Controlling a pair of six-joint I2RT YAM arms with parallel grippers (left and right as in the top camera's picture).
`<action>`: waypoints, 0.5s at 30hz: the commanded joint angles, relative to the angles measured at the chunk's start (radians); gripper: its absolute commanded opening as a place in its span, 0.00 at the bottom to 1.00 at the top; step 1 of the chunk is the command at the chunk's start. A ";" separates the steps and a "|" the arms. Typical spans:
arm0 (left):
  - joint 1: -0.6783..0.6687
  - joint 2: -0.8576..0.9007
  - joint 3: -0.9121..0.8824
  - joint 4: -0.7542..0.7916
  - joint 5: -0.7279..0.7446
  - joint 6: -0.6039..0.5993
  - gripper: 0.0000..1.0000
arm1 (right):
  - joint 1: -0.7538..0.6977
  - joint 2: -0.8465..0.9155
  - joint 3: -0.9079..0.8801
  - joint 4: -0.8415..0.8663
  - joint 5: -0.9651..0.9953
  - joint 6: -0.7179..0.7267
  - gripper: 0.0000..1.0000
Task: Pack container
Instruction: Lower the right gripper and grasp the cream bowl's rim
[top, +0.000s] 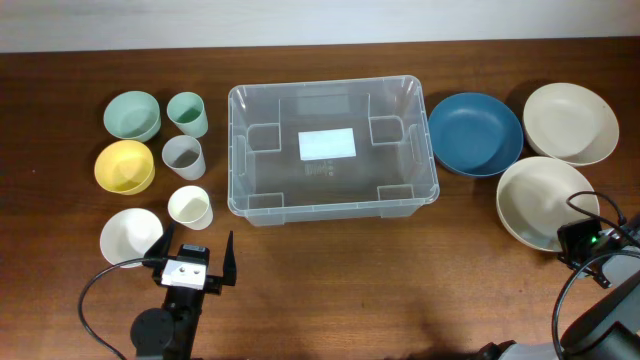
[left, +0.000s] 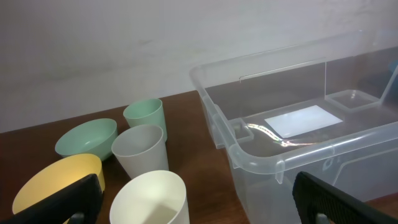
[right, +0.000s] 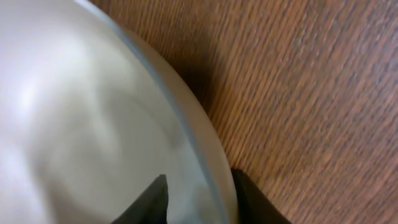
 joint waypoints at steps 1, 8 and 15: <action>0.007 -0.008 -0.003 -0.005 -0.004 0.010 0.99 | 0.006 0.041 -0.024 -0.024 0.009 0.012 0.26; 0.007 -0.008 -0.003 -0.005 -0.004 0.010 0.99 | 0.005 0.040 -0.004 -0.083 0.009 0.015 0.04; 0.007 -0.008 -0.003 -0.005 -0.004 0.010 0.99 | -0.005 0.034 0.091 -0.254 0.008 0.015 0.04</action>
